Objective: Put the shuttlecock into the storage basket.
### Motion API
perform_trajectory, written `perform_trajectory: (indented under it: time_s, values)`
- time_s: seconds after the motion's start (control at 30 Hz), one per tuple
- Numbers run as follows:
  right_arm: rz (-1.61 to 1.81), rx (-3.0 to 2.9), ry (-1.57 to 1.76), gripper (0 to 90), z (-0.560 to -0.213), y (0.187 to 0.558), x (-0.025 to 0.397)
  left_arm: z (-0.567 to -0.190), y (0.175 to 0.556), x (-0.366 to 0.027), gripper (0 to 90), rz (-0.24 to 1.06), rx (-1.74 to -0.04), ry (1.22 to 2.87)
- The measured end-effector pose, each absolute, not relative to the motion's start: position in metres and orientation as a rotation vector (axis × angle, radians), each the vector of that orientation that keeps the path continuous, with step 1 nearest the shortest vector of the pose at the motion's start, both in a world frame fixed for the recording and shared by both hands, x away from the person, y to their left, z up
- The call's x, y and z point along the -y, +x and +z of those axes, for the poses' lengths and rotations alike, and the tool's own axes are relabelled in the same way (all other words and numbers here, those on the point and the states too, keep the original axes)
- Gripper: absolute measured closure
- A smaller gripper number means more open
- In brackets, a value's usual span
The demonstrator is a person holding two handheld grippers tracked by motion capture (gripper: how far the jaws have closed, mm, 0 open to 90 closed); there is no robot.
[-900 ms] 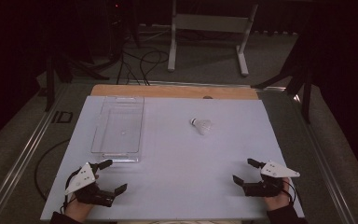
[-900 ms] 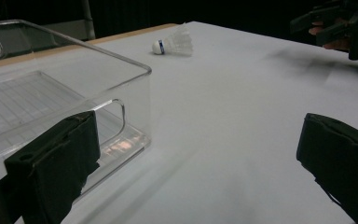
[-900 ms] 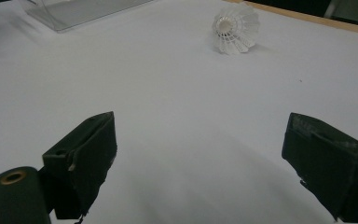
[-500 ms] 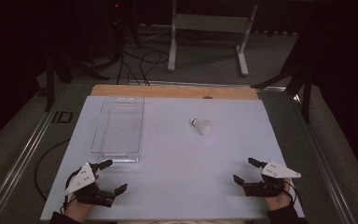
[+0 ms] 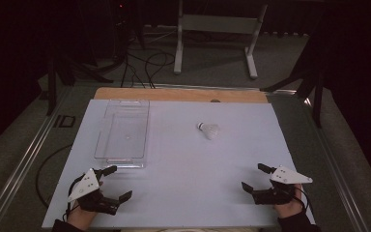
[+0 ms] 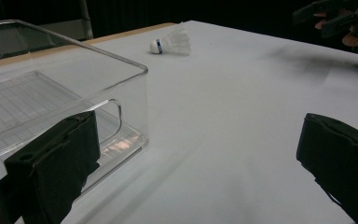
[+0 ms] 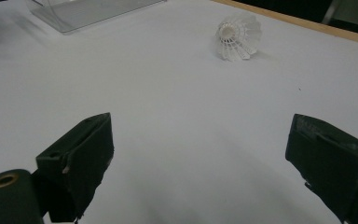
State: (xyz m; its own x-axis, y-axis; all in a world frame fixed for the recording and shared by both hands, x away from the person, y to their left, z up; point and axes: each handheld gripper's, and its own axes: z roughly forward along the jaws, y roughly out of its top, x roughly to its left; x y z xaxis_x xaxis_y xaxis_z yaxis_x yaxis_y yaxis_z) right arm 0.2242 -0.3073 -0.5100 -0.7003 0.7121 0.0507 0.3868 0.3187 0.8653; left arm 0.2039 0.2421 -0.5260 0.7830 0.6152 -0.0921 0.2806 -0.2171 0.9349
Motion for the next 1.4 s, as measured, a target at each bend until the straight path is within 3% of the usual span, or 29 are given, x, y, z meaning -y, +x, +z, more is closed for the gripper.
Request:
perform_trajectory:
  time_s: [0.83,1.4]
  values:
    - [1.314,-2.287,0.87,7.5,-0.459,0.23,0.304,-0.526,0.204,-0.242,0.0,0.354,-0.685,1.816]
    - [1.112,-2.423,0.81,7.5,-0.429,0.257,0.289,-0.526,0.204,-0.242,0.0,0.354,-0.684,1.815]
